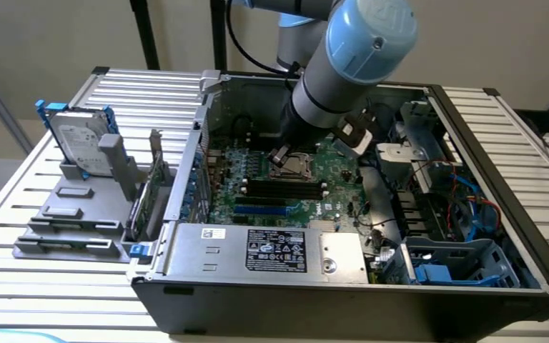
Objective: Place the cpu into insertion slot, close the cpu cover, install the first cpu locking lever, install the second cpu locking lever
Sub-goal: 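Install the second cpu locking lever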
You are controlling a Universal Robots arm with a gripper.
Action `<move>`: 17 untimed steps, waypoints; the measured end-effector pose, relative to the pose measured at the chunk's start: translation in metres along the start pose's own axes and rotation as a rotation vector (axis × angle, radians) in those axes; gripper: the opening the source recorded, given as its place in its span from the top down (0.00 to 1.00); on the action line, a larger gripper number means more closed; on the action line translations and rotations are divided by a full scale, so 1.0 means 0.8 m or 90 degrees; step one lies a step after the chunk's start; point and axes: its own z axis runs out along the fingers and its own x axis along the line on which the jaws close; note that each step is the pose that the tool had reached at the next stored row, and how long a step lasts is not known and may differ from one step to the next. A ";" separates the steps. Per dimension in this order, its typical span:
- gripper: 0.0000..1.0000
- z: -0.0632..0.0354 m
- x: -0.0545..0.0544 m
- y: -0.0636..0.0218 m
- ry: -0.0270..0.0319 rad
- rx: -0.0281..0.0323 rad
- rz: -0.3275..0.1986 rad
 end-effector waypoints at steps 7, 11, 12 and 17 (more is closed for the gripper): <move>0.89 -0.020 -0.018 0.001 -0.0007 -0.0004 0.000; 0.89 -0.021 -0.024 0.000 0.0007 -0.0014 0.004; 0.89 -0.020 -0.024 0.000 0.0015 -0.0020 0.006; 0.89 -0.012 -0.031 -0.004 0.0060 -0.0076 0.018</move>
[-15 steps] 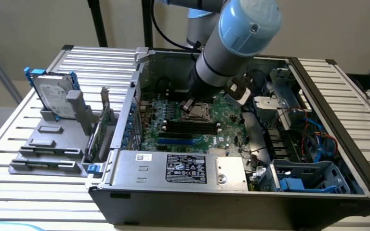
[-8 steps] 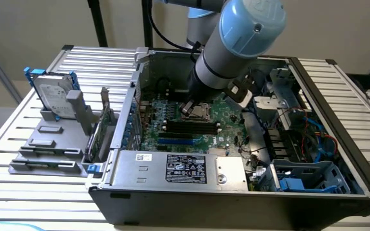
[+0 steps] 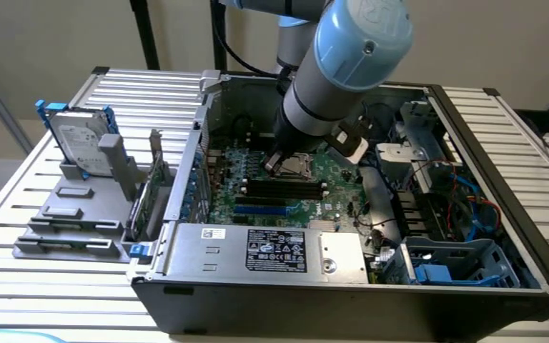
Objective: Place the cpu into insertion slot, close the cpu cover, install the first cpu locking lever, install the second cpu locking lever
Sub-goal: 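Install the second cpu locking lever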
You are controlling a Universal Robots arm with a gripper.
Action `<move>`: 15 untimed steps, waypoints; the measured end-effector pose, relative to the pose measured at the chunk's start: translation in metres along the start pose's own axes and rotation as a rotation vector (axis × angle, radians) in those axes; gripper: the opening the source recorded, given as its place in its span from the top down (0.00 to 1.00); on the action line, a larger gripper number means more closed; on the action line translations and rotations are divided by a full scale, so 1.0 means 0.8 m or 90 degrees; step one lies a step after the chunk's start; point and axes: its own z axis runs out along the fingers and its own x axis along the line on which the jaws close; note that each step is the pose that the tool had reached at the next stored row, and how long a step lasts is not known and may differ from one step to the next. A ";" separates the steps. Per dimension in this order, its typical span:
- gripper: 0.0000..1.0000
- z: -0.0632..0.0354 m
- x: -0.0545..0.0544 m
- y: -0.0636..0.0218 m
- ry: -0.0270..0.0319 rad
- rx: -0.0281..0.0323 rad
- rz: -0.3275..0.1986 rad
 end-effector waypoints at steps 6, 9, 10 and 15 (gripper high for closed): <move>0.89 0.012 -0.005 -0.007 0.0039 -0.0052 0.004; 0.89 0.017 -0.006 -0.008 0.0067 -0.0095 0.002; 0.89 0.019 -0.006 -0.008 0.0077 -0.0113 0.001; 0.89 0.029 -0.011 -0.006 0.0112 -0.0206 -0.003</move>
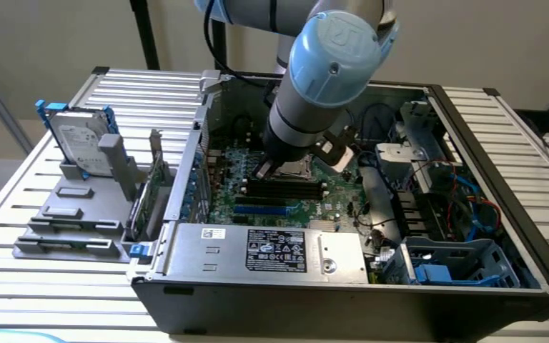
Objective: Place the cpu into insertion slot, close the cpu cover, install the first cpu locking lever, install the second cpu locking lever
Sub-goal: 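Install the second cpu locking lever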
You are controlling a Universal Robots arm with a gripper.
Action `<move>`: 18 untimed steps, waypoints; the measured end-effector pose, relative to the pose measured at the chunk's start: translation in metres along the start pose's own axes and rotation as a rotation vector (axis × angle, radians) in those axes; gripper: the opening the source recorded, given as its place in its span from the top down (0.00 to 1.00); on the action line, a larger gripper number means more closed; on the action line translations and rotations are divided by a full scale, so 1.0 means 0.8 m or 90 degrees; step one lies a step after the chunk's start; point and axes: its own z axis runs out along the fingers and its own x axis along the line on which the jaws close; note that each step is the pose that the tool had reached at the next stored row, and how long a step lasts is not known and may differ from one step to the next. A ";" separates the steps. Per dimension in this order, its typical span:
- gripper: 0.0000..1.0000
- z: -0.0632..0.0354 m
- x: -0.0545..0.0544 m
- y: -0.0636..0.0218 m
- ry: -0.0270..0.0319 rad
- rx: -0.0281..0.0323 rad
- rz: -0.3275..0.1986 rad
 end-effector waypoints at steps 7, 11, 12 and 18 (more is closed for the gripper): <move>0.89 0.014 -0.005 -0.005 -0.0039 -0.0047 0.000; 0.89 0.021 -0.005 -0.009 -0.0050 -0.0060 0.000; 0.89 0.022 -0.005 -0.009 -0.0055 -0.0063 0.000; 0.89 0.029 -0.004 -0.008 -0.0085 -0.0090 0.000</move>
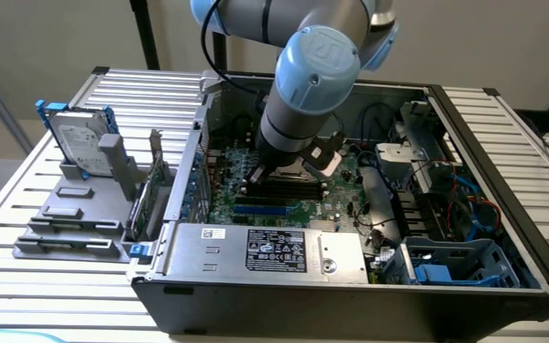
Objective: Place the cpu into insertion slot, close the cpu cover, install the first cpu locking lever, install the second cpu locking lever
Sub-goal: 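Install the second cpu locking lever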
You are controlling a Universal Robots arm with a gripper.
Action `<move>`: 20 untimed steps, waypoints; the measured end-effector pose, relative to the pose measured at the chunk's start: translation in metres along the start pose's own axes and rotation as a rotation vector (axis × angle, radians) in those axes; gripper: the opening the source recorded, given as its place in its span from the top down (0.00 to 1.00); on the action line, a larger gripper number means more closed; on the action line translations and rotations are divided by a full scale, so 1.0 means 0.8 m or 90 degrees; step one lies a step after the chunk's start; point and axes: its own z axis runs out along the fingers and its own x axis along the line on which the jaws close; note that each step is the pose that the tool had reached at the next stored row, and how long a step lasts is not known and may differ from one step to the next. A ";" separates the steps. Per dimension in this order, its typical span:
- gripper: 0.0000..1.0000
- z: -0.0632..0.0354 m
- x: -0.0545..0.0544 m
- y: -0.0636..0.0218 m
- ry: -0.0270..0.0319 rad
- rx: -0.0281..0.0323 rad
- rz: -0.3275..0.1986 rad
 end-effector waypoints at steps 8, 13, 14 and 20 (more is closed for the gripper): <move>0.89 0.008 0.002 -0.001 0.0000 -0.0004 0.000; 0.89 0.011 0.002 -0.001 -0.0035 -0.0033 0.000; 0.89 0.012 0.001 -0.001 -0.0045 -0.0040 0.000; 0.89 0.011 0.002 -0.001 -0.0138 -0.0105 0.002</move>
